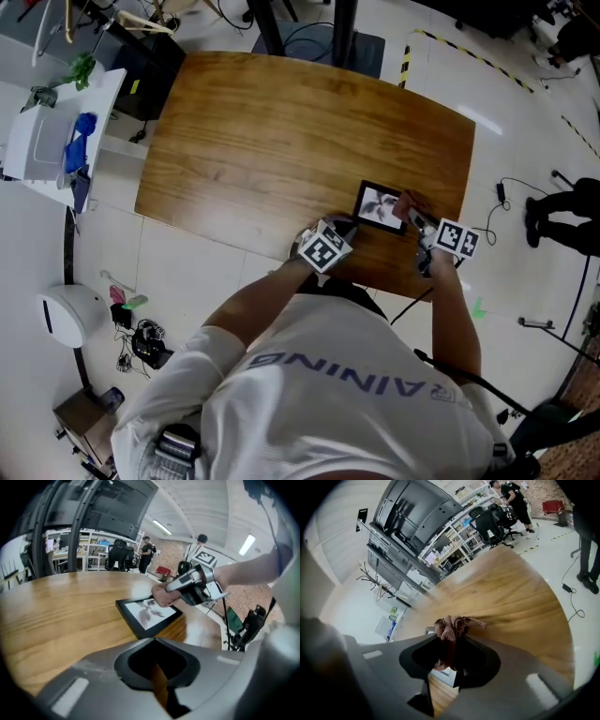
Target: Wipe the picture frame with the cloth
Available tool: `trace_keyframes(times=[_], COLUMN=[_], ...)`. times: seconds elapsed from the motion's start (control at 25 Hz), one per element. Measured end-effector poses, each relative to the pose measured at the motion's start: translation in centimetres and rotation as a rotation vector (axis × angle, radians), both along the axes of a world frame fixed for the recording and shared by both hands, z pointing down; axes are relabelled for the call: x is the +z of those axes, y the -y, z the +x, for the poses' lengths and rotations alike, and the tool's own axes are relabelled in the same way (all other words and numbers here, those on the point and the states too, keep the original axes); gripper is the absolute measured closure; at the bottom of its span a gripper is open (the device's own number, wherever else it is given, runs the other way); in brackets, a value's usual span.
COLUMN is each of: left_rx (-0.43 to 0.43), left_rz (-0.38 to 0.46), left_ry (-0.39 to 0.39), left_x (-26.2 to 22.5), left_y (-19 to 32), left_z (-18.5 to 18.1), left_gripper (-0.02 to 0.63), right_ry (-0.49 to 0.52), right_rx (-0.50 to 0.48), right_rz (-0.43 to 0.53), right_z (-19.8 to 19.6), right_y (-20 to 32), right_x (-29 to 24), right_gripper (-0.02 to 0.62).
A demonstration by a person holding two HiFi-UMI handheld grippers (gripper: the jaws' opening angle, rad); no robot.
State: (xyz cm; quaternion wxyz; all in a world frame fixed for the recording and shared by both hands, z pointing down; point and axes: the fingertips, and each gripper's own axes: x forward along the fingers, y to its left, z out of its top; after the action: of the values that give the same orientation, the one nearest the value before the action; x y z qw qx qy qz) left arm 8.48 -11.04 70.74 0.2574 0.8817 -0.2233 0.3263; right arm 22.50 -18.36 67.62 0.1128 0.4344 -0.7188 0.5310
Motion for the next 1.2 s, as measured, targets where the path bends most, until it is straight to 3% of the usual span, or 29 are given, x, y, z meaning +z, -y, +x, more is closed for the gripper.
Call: trace_keyframes(times=[0.2,0.52,0.76,1.0,1.2], left_rx=[0.024,-0.005,-0.007,-0.018,-0.018], left_rz=[0.030,0.038,0.026,0.011,0.012], left_ry=[0.012,-0.101,-0.068,-0.043,-0.038], left_x=[0.7,-1.1,-0.8,-0.5,-0.4], left_y=[-0.4,1.1,1.6,1.7,1.7], left_z=[-0.1,-0.2,0.1,0.1,0.2], left_gripper=[0.600,0.600,0.600,0.599,0.598], right_ry=[0.006,-0.009,0.006,0.104,0.088], right_rx=[0.043,0.029,0.035,-0.081,-0.163], right_rz=[0.011,0.018,0.028,0.088,0.019], right_z=[1.1,0.4,0.0,-6.4,-11.0], right_y=[0.0,-0.2,-0.3,0.4,0.0], right_x=[-0.1,-0.1,-0.7,-3.8,-1.4], right_gripper=[0.478,0.478,0.479,0.479,0.479])
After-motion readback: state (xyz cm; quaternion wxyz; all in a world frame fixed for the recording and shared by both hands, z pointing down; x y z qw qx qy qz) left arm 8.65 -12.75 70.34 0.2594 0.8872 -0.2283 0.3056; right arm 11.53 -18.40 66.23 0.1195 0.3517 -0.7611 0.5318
